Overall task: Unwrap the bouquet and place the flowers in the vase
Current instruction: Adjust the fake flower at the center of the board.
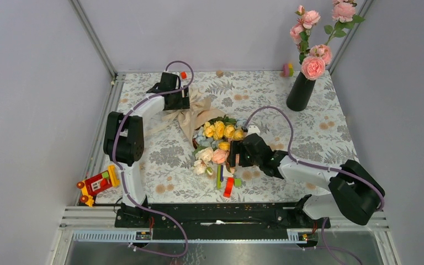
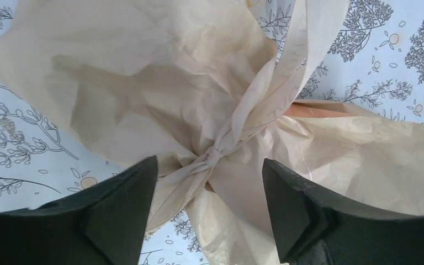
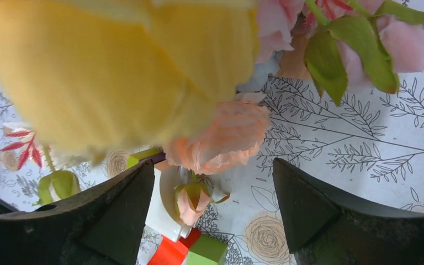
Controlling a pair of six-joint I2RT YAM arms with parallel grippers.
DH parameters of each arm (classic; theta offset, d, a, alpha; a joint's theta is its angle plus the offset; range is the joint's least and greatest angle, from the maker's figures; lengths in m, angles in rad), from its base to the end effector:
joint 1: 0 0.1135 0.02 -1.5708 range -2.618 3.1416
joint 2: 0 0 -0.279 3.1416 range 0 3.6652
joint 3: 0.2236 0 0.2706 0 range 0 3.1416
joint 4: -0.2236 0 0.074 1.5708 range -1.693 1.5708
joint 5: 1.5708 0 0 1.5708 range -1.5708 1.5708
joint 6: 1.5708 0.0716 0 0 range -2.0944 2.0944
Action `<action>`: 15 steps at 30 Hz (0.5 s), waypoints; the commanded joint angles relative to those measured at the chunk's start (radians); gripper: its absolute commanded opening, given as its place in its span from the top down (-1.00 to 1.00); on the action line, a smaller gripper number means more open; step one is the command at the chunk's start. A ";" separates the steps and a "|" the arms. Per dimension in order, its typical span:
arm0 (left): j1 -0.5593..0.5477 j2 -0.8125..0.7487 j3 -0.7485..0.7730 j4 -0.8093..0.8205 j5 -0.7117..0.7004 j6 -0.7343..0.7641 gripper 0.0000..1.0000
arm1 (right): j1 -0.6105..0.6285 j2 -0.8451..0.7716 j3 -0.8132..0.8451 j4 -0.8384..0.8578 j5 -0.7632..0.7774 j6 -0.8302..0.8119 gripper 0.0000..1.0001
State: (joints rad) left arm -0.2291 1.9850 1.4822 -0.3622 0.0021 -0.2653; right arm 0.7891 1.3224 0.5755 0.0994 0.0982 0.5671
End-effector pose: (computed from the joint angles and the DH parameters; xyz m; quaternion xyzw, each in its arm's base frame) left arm 0.4741 -0.1107 0.1835 -0.0166 0.9382 -0.0855 0.3349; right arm 0.2175 0.2091 0.1611 -0.0773 0.8912 0.2449 0.3740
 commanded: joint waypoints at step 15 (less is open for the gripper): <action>-0.011 0.021 0.017 -0.031 0.037 -0.176 -0.46 | 0.003 0.190 0.170 -0.056 0.205 -0.059 -0.56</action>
State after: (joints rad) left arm -0.2306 2.0377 1.5101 -0.3840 -0.0227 -0.3176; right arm 0.7986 1.4746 0.6716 0.0719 0.2134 0.5488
